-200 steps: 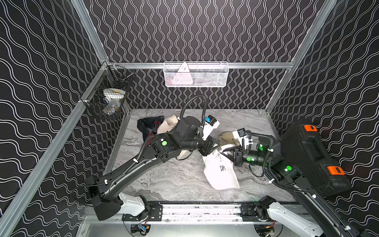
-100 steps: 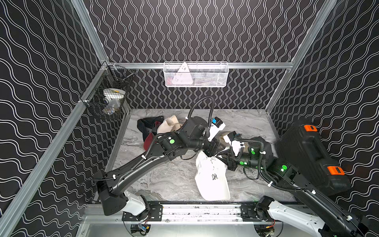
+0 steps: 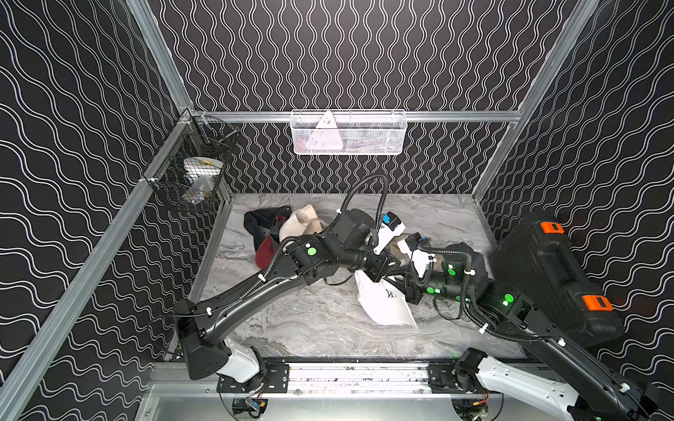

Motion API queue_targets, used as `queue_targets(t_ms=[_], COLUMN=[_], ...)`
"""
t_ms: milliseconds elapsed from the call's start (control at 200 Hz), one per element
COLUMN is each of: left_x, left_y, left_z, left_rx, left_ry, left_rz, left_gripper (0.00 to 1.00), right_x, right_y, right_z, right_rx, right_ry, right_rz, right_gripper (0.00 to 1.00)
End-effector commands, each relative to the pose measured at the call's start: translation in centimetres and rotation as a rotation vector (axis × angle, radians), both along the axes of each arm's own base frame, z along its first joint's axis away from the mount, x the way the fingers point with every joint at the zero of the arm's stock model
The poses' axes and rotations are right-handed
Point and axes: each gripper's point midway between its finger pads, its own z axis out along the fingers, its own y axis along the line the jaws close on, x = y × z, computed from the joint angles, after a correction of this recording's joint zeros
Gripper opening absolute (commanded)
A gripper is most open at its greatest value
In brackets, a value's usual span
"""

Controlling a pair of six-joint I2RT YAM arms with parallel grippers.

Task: Open the adjustable buckle of the baseball cap
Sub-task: Open the adjustable buckle on the baseball cap.

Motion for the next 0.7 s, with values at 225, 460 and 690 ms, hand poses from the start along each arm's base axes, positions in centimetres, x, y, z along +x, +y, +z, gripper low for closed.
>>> queue_targets(t_ms=[225, 460, 690], left_x=[-0.4, -0.3, -0.5], left_y=[-0.1, 0.5, 1.0], left_z=[0.2, 0.9, 1.7], left_rx=[0.006, -0.009, -0.023], left_ry=[-0.007, -0.033, -0.049], left_rz=[-0.019, 0.004, 0.014], left_gripper=[0.0, 0.0, 0.0], right_x=[0.5, 0.5, 0.5], right_y=[-0.4, -0.8, -1.0], right_z=[1.1, 0.8, 0.6], right_rx=[0.021, 0.013, 0.003], right_ry=[-0.052, -0.051, -0.05], right_rz=[-0.033, -0.05, -0.057], right_gripper=[0.0, 0.0, 0.0])
